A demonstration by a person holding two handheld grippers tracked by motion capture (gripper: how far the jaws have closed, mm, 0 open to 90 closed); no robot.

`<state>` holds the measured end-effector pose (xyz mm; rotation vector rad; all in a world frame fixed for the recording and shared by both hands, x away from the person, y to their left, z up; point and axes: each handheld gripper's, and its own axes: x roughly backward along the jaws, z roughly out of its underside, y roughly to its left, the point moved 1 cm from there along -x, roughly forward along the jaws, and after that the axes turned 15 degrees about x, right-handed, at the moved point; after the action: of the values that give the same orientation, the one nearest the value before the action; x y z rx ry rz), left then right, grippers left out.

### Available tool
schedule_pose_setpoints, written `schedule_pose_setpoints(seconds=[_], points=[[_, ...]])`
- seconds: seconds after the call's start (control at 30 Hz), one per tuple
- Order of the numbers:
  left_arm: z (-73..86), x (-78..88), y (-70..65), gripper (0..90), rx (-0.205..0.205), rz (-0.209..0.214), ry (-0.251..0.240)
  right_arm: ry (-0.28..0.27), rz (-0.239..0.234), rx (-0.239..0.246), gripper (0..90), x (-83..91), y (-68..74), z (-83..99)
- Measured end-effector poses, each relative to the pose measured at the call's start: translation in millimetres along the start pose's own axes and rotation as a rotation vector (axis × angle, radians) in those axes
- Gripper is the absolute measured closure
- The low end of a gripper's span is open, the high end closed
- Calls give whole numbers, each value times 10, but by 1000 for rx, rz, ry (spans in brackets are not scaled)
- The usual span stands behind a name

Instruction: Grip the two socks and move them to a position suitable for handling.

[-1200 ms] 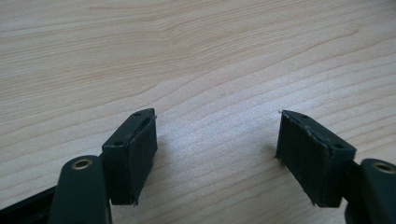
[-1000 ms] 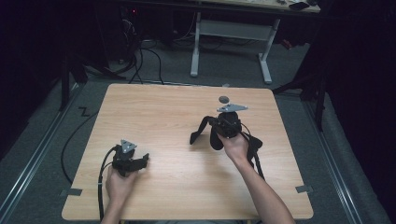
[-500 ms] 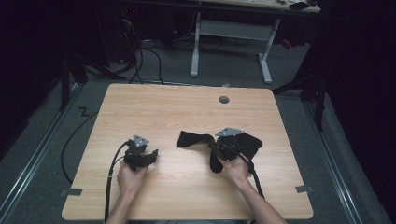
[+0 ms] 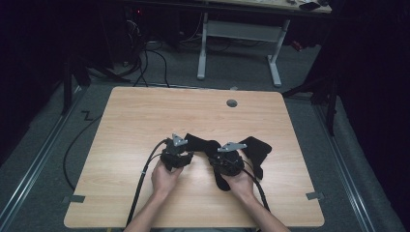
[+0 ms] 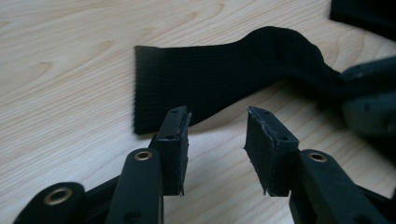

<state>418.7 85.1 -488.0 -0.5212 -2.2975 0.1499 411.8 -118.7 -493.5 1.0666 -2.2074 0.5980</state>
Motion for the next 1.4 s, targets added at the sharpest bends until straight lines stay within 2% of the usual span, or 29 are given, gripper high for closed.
schedule_pose_setpoints(seconds=[0.17,0.23,0.3,0.33,0.47,0.53,0.6,0.67,0.7,0.73,0.83,0.87,1.0,1.17,1.4], points=[[-37,-94,30,618,10,0,18,-21,-53,21,587,42,46,-23],[-32,-91,55,619,20,-3,20,-73,-58,22,595,128,45,-33],[-29,-93,77,621,21,-4,26,-147,-86,16,617,211,37,-5],[-32,-99,85,625,20,-12,30,-155,-83,21,641,228,38,13],[-51,-109,114,632,16,-24,35,-136,-62,13,779,253,3,55],[-66,-114,127,630,11,-29,25,-138,-66,7,807,270,-7,55],[-72,-112,131,621,28,-22,25,-137,-78,7,804,273,-1,53],[-96,-106,145,606,25,-24,22,-126,-103,6,734,257,17,56],[-106,-89,142,592,29,-24,17,-116,-85,18,681,253,28,56],[-123,-34,141,585,17,-32,-16,-112,-59,26,664,252,26,56],[-159,80,113,567,-9,-33,-76,-123,0,6,680,260,-31,69],[-170,102,108,567,-16,-32,-79,-119,11,3,692,260,-37,78],[-216,40,90,560,-16,-31,-26,-119,7,-2,752,250,-74,103],[-188,-138,115,597,12,-16,47,-62,9,28,783,189,-56,146],[-180,-268,130,652,11,-29,53,4,-12,37,783,79,-24,254]])
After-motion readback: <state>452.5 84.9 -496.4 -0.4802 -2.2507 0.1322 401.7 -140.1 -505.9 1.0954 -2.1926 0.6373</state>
